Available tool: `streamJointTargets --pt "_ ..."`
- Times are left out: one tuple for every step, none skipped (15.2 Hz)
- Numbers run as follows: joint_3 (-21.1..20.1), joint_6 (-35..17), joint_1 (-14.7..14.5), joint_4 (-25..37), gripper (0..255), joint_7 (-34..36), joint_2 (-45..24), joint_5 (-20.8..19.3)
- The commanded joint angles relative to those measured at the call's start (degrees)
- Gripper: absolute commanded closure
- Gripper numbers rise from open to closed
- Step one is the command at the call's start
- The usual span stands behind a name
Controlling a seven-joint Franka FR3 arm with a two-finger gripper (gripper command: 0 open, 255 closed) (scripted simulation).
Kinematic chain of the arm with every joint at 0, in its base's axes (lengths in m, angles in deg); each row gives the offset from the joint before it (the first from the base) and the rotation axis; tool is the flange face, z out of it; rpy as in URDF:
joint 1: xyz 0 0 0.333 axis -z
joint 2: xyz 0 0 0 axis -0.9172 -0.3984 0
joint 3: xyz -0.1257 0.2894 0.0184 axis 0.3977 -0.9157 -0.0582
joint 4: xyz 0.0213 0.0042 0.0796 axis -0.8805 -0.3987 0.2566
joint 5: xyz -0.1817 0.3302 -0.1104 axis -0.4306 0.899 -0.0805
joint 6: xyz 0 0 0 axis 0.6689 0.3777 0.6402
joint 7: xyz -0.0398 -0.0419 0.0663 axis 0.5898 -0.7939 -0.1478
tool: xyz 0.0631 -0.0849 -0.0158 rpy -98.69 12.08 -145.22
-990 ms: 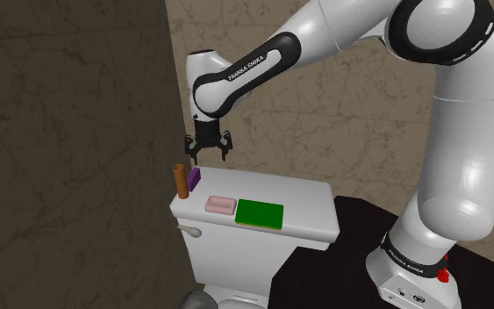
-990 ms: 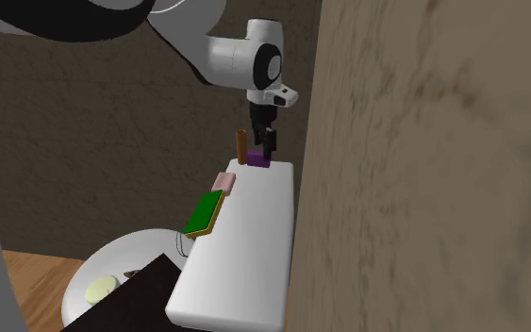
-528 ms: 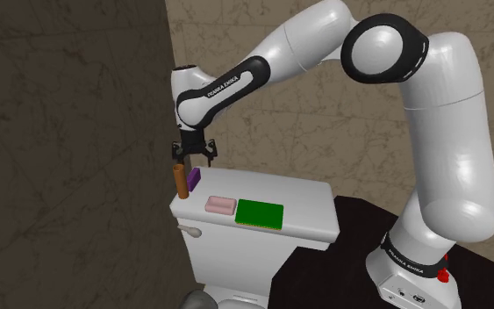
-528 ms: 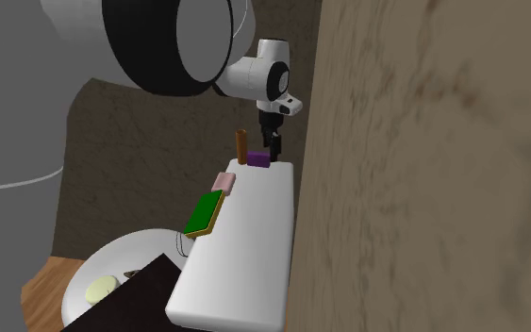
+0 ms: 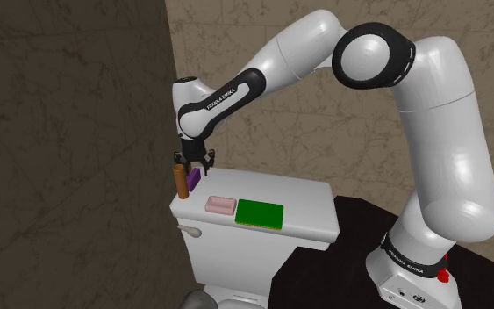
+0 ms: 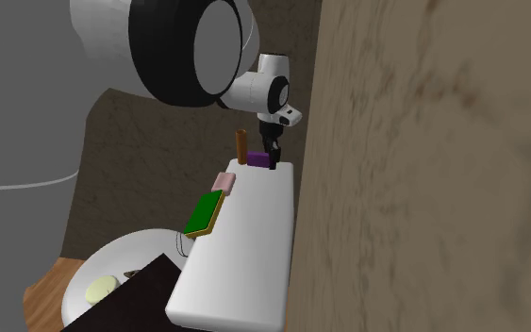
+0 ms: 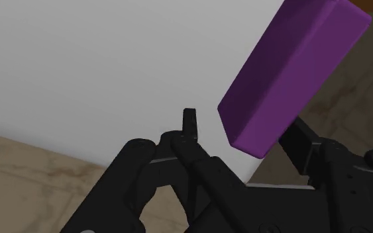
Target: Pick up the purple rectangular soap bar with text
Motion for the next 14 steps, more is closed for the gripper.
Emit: streamJointTargets --pt "0.02 -0.07 -0.01 0.09 255 -0.01 -0.13 -0.03" --pt "0.02 -0.05 -0.02 0.10 255 0.00 -0.13 -0.03" --pt "0.02 -0.04 -0.02 0.11 255 0.00 -0.14 -0.03" --pt "0.02 -0.04 -0.02 0.12 255 0.00 -0.14 -0.03" --pt "0.02 -0.04 -0.02 0.12 255 0.01 -0.14 -0.03" --pt "0.02 -0.04 -0.02 0.12 255 0.00 -0.14 -0.03" --pt "0.02 -0.04 -0.02 0.12 255 0.00 -0.14 -0.03" --pt "0.02 -0.04 -0.02 0.11 255 0.00 -0.14 -0.03" --pt "0.01 -0.20 0.02 -0.17 255 0.00 -0.01 -0.01" --pt "-0.07 0.35 0.07 -0.04 255 -0.06 0.42 0.10" --pt "-0.14 0.92 0.11 0.10 255 -0.12 0.85 0.21" --pt "-0.21 1.48 0.16 0.26 255 -0.17 1.27 0.32" --pt "-0.28 2.06 0.20 0.43 255 -0.23 1.68 0.43" --pt "-0.35 2.64 0.25 0.62 255 -0.29 2.08 0.54"
